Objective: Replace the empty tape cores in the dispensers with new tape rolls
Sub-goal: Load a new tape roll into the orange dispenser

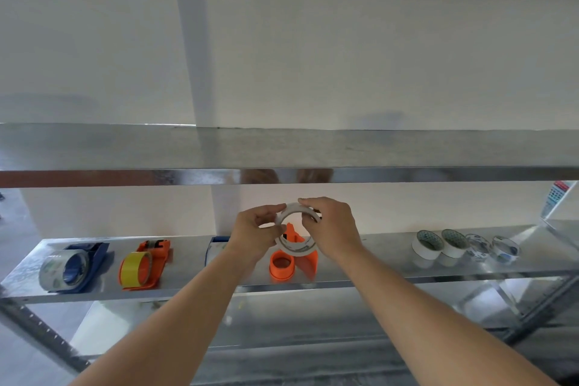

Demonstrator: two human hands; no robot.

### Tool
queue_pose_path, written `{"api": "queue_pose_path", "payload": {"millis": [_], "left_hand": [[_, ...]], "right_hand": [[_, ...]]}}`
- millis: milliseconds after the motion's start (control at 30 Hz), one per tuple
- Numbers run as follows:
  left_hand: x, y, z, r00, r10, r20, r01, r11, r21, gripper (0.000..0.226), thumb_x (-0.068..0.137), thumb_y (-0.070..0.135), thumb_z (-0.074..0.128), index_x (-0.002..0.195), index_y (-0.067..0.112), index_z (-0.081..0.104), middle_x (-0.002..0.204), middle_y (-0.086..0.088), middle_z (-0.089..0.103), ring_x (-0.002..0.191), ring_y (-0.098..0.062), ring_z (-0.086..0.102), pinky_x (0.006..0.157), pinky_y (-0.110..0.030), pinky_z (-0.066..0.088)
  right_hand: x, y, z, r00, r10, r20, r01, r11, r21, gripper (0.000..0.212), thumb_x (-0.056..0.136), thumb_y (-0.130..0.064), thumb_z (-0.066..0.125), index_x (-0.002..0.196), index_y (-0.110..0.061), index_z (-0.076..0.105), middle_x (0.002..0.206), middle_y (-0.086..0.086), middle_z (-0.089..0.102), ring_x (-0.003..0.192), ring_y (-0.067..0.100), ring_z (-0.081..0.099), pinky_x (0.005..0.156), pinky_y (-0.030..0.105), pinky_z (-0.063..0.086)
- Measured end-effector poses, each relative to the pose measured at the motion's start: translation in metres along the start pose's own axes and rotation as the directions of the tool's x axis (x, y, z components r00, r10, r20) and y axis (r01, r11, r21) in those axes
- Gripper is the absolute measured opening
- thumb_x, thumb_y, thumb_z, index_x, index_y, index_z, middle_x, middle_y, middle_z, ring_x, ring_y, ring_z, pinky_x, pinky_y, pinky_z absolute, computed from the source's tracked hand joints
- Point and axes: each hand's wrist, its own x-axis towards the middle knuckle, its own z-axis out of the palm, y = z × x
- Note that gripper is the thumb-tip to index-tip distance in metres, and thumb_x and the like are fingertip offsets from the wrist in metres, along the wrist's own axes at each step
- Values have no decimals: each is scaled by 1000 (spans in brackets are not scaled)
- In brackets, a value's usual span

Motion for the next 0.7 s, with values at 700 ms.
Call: {"api": "queue_pose_path", "payload": {"millis": [700], "left_hand": [[-3,-3,-4,999,28,-39,-21,986,168,31,78,13,94,104,21,81,104,5,80,100,-20,75,97,-46,63]], "right_hand": [[-16,-7,-13,996,28,88,-39,990,134,23,97,-32,67,119,-26,75,119,-13,73,107,5,65,95,23,53]]}}
